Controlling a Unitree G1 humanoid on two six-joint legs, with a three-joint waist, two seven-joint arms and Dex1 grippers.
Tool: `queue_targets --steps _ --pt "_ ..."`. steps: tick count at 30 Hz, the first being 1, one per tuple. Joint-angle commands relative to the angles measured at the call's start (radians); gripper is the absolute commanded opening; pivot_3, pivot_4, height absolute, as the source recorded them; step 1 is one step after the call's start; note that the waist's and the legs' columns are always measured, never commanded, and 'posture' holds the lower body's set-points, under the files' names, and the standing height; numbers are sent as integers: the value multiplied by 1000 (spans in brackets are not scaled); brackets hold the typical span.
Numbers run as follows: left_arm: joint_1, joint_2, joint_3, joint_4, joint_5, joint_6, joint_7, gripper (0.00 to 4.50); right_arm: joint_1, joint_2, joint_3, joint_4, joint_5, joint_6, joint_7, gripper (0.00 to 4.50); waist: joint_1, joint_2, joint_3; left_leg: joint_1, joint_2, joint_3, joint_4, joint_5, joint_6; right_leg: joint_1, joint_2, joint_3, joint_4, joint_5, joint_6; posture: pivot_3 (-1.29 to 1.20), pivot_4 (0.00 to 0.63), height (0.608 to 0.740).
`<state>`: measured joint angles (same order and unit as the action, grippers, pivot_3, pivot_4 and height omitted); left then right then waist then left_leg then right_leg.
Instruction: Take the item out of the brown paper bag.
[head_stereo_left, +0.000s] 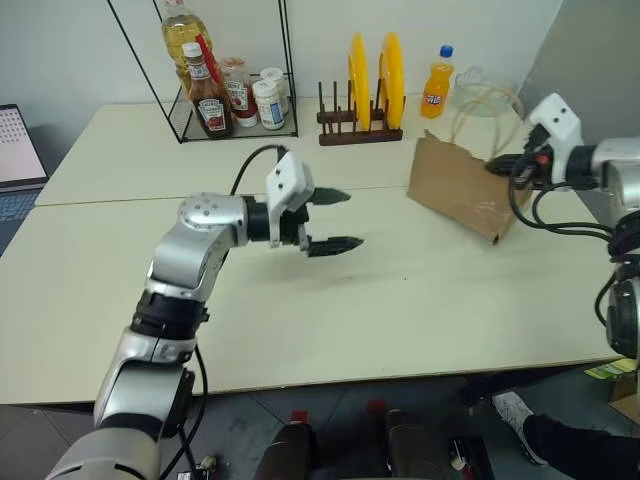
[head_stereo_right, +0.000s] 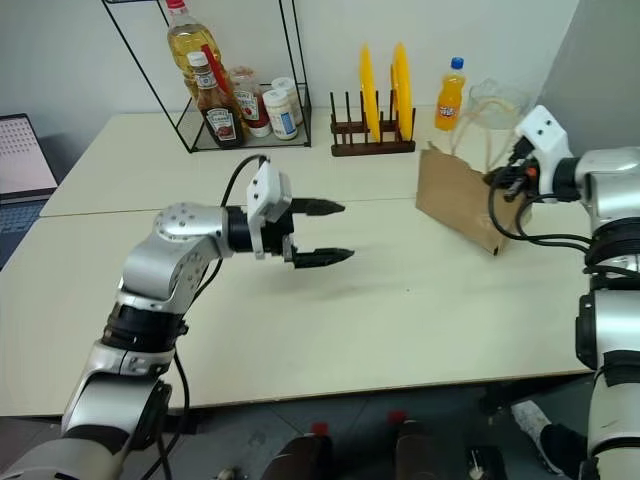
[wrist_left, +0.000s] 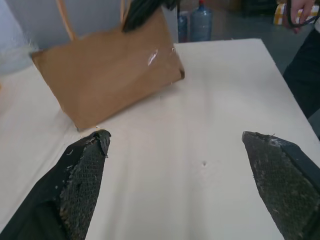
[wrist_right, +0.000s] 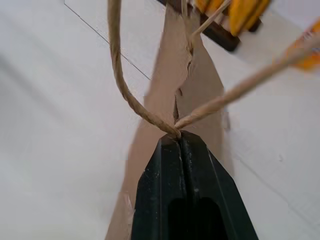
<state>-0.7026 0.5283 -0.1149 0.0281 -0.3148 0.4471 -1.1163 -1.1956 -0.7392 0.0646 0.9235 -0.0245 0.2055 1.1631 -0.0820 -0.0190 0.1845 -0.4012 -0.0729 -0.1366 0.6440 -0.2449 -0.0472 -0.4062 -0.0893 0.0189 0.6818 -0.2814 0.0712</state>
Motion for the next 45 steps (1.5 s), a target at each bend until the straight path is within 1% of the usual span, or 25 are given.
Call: queue_targets --steps 1,5,9,15,20,24,28,30,33,35,39,45 --pt "39 51 78 -94 -31 36 44 4500 -15 41 -28 -65 49 -1 6 45 -1 0 0 0 0 0 0 0 0 0 0 0 0 0 0 0 150 740" --pt "119 103 156 -185 -71 116 103 4500 -34 115 -24 -59 62 -26 20 45 -3 0 0 1 1 -1 0 0 0 0 0 0 1 0 0 0 150 740" --pt "202 119 198 -287 -91 166 173 4500 -76 180 -26 10 61 -71 1 45 -2 0 0 1 1 -2 0 0 0 0 0 1 0 0 0 0 150 740" --pt "235 131 233 -342 -124 208 237 4500 -157 206 -23 85 53 -114 20 45 2 0 0 0 1 -2 -1 0 0 0 0 0 0 0 0 0 150 740" --pt "252 140 249 -362 -149 224 262 4500 -197 215 -47 100 95 -66 85 45 1 0 0 0 0 -1 -1 0 0 0 0 0 0 0 0 0 150 740" --pt "263 152 287 -371 -186 247 283 4500 -193 233 -45 57 129 -8 156 45 2 0 0 0 1 -2 -1 0 0 0 0 0 0 0 -1 0 150 740" --pt "300 153 327 -409 -218 280 329 4500 -160 296 -21 44 114 -45 149 45 -6 1 0 1 2 -2 -1 0 0 -1 0 1 0 0 -1 0 150 740" --pt "322 159 332 -429 -224 287 341 4500 -158 306 -15 57 99 -68 140 45 -5 1 0 1 2 -2 -1 0 0 -1 0 1 0 0 -1 0 150 740" --pt "355 170 340 -461 -232 297 353 4500 -145 284 44 96 15 -164 112 45 -1 1 0 1 2 -2 -1 0 0 -1 0 1 0 1 -1 0 150 740" --pt "361 175 345 -464 -239 299 360 4500 -146 267 67 123 -21 -194 89 45 0 1 0 1 1 -2 -1 0 0 -1 0 1 0 1 -1 0 150 740" --pt "364 173 337 -460 -239 294 370 4500 -147 219 109 172 -85 -205 73 45 2 1 0 1 1 -1 0 0 0 0 0 0 0 1 -2 0 150 740" --pt "344 166 312 -438 -237 282 372 4500 -136 158 145 202 -137 -203 97 45 -3 1 0 2 2 0 -1 0 0 -1 1 1 0 1 -2 0 150 740"
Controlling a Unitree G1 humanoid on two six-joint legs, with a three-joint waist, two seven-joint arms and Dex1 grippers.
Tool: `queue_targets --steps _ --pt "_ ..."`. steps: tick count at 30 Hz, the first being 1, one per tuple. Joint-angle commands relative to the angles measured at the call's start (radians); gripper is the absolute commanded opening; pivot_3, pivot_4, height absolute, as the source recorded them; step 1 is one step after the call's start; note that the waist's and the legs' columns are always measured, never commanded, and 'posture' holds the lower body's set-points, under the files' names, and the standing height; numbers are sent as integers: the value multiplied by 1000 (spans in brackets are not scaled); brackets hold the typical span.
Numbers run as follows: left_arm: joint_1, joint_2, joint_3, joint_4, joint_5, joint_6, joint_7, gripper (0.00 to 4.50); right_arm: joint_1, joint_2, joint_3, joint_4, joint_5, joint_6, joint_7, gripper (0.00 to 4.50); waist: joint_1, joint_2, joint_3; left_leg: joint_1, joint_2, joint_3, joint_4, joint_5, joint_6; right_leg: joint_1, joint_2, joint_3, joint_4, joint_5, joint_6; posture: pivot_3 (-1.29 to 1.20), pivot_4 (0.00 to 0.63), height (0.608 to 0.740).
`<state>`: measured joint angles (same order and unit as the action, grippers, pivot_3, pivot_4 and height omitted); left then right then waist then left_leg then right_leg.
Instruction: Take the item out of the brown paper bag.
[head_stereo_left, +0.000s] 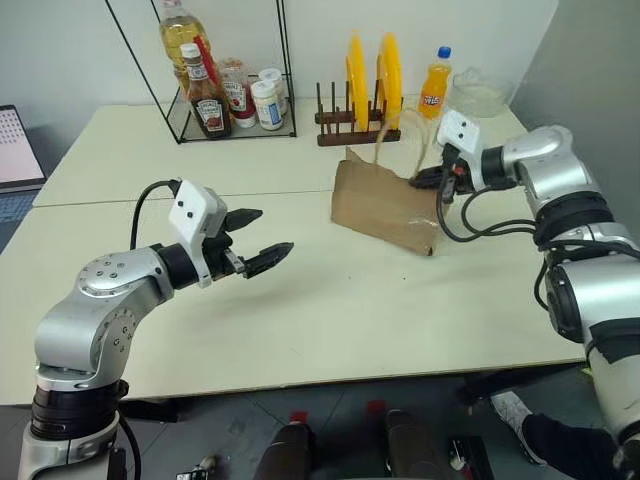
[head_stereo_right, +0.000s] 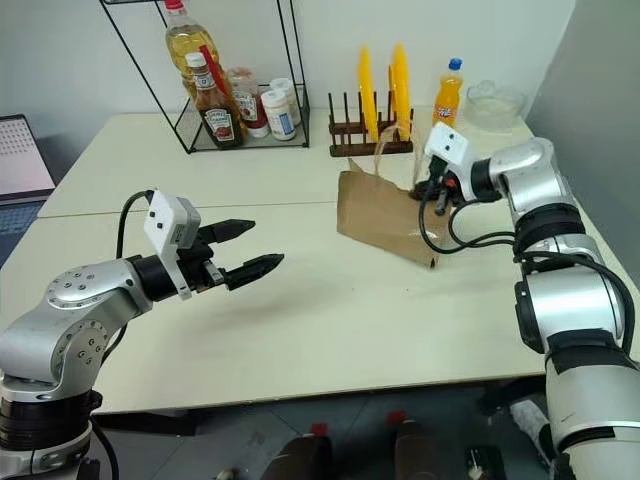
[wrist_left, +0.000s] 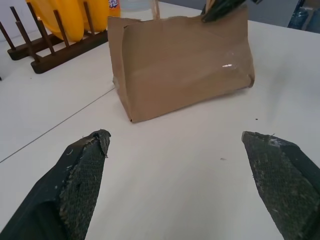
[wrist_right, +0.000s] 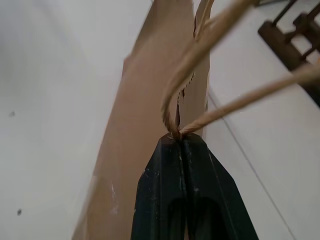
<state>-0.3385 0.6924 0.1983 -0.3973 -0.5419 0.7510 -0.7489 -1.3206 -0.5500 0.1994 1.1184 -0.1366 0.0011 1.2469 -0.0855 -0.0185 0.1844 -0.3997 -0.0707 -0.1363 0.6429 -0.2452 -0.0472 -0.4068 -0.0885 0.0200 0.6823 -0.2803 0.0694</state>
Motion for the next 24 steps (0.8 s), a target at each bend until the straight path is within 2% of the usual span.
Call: queue_targets --steps 1,4,7,10,11,15,24 --pt "-24 1 -8 -7 -8 -25 1 4500 -11 -38 12 10 -28 8 18 45 3 0 0 0 0 0 0 0 0 0 0 -1 0 0 0 0 150 740" --pt "-37 -1 -25 5 -5 -33 -5 4500 -13 -44 10 16 -27 25 24 45 9 0 0 0 -1 0 1 0 0 1 0 -1 0 0 0 0 150 740" --pt "-54 0 -37 20 -4 -40 -11 4500 -21 -34 9 15 -22 44 25 650 17 0 0 0 -1 -1 1 0 0 2 0 -1 0 0 0 0 150 740" --pt "-68 4 -46 33 -4 -46 -17 4500 -29 -20 9 15 -20 57 12 1786 23 0 0 0 -1 0 1 0 0 1 0 -1 0 0 0 0 150 740" --pt "-70 5 -48 37 -4 -48 -19 4500 -31 -17 8 15 -22 59 6 2006 23 0 0 0 -1 0 1 0 0 1 0 -1 0 0 0 0 150 740" --pt "-65 8 -52 40 -4 -54 -24 4500 -36 -16 3 17 -22 68 5 3418 23 0 0 0 -1 0 0 0 0 1 0 -1 0 0 0 0 150 740" --pt "-58 3 -59 44 11 -68 -22 4500 -38 13 1 44 -31 80 -31 3418 23 0 0 0 -1 0 0 0 0 1 0 -1 -1 0 0 0 150 740"
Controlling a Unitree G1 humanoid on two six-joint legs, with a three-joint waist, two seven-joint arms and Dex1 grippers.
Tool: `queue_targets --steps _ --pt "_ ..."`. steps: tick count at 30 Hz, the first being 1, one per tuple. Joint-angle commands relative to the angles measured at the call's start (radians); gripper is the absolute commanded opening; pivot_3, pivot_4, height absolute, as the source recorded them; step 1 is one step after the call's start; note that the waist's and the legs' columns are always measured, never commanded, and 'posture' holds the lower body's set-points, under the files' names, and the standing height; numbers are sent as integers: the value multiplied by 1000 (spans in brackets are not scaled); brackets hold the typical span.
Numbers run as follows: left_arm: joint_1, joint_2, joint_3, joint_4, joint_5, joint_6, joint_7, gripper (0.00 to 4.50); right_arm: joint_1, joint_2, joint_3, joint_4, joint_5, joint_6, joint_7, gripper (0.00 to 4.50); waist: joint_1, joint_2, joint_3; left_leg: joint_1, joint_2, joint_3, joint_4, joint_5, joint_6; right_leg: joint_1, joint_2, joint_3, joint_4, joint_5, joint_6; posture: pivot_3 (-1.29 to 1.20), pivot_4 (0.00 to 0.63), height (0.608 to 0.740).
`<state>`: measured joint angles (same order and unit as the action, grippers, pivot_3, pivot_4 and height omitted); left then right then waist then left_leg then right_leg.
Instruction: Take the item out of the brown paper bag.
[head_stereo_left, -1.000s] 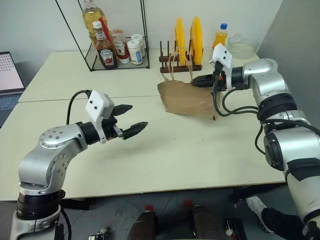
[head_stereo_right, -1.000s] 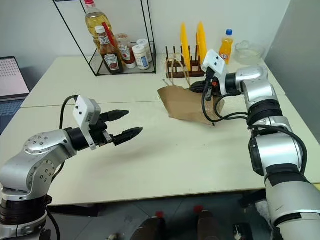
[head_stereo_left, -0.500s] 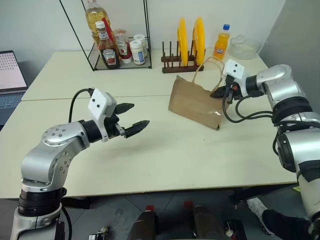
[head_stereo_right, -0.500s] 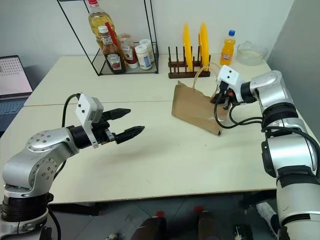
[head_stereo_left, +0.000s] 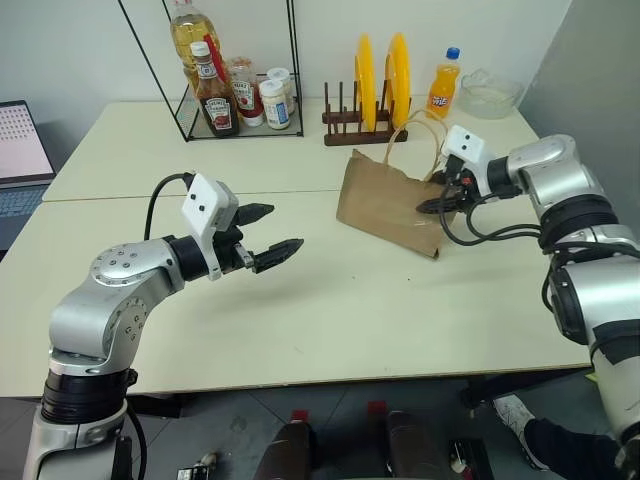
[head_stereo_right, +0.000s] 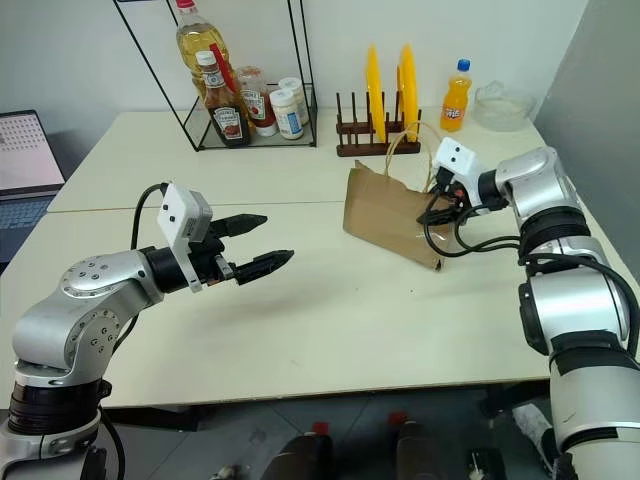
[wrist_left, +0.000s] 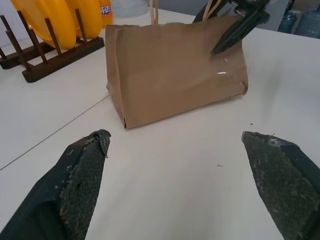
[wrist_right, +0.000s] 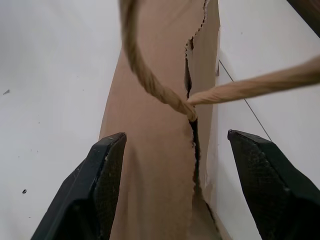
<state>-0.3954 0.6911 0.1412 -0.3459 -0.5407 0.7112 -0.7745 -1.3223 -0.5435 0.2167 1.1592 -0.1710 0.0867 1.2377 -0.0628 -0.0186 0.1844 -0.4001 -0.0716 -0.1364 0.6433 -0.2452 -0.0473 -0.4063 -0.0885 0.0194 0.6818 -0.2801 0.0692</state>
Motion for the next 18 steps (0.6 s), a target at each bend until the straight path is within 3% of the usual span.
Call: queue_targets --steps 1,3,10,18 --pt "0 4 -4 -5 16 -34 6 4500 -39 12 -18 10 1 -5 -34 3069 0 0 0 0 0 0 0 0 0 0 0 0 0 0 0 0 150 740" --pt "3 4 -2 -5 19 -37 8 4500 -46 19 -23 21 4 -2 -45 2580 0 0 0 0 0 0 0 0 0 0 0 0 0 0 0 0 150 740" --pt "24 5 10 -25 7 -35 17 4500 -49 10 -23 41 2 -14 -45 116 0 0 0 0 0 0 0 0 0 0 0 0 0 0 0 0 150 740" --pt "6 12 3 -15 -2 -35 9 4500 -44 12 -68 23 48 -46 -40 51 1 0 0 0 0 0 0 0 0 0 0 0 0 0 0 0 150 740"
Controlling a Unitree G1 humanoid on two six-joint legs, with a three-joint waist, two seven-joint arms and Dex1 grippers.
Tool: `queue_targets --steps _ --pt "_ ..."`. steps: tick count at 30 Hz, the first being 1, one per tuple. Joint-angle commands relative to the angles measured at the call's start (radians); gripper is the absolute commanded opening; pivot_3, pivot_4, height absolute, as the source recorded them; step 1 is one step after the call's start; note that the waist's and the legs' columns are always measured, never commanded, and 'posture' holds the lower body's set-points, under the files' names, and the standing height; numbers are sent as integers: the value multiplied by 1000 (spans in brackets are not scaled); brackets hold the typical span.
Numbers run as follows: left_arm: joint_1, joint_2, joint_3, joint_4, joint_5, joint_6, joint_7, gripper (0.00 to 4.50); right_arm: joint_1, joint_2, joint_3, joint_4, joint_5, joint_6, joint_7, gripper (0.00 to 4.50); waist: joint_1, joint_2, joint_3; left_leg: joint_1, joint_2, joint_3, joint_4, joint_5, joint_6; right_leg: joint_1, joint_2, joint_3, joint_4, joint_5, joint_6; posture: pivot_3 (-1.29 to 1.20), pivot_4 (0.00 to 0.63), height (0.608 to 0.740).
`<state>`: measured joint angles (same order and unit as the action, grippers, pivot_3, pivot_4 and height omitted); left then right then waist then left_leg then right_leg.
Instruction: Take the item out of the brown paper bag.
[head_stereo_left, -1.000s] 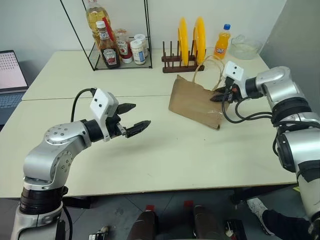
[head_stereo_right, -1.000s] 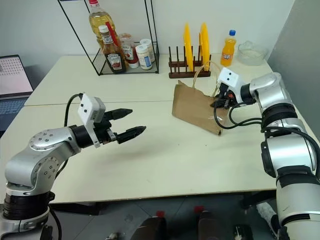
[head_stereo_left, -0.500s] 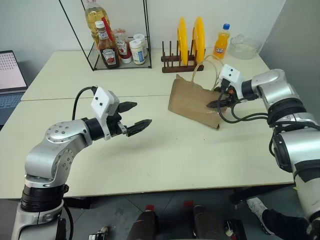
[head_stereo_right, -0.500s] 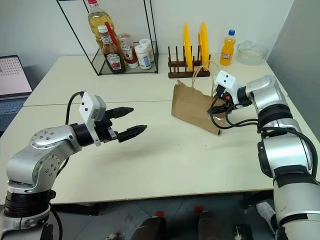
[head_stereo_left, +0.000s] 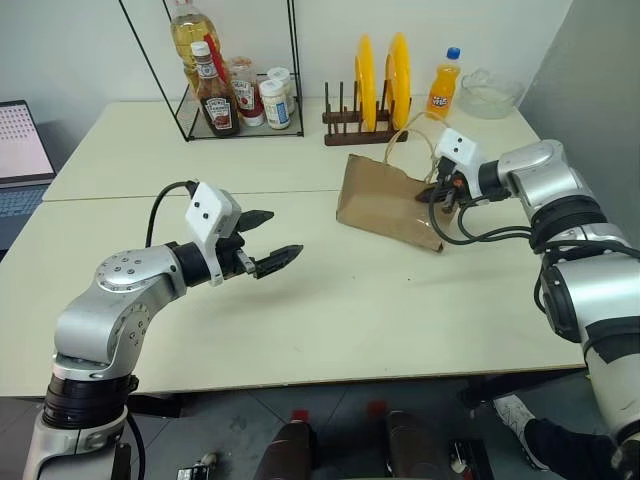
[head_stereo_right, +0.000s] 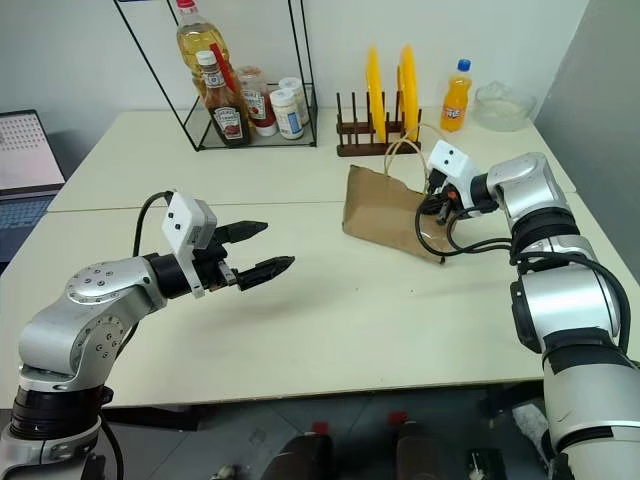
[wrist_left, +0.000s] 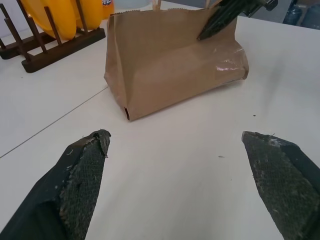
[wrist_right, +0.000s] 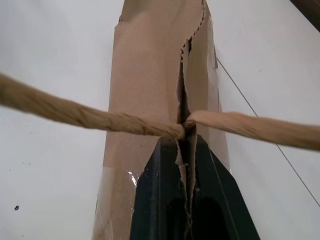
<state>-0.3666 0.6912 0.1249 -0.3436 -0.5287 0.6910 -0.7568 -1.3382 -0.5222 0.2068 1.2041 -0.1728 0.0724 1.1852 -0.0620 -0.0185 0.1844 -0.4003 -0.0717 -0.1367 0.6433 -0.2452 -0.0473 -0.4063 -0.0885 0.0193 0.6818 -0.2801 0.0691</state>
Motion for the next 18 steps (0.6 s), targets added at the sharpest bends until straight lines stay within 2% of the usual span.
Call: queue_targets --steps 1,7,12,18 --pt "-25 13 24 -18 -20 -13 -13 4500 -29 -7 -72 -28 65 -35 23 51 0 0 0 0 0 0 0 0 0 0 0 0 0 0 0 0 150 740" --pt "8 58 95 -64 -102 32 -48 4500 -45 41 -89 -56 96 -99 91 51 -11 0 0 0 1 0 -1 0 0 0 0 0 0 0 0 0 150 740" --pt "29 80 154 -118 -175 102 -16 4500 -82 145 -78 -11 82 -155 74 51 -24 0 0 0 1 -1 -1 0 0 -1 0 0 0 0 0 0 150 740" --pt "177 91 252 -229 -218 135 28 4500 -120 250 -29 56 16 -252 18 51 -24 0 0 0 1 -3 -1 0 0 -1 0 1 0 0 0 0 150 740"
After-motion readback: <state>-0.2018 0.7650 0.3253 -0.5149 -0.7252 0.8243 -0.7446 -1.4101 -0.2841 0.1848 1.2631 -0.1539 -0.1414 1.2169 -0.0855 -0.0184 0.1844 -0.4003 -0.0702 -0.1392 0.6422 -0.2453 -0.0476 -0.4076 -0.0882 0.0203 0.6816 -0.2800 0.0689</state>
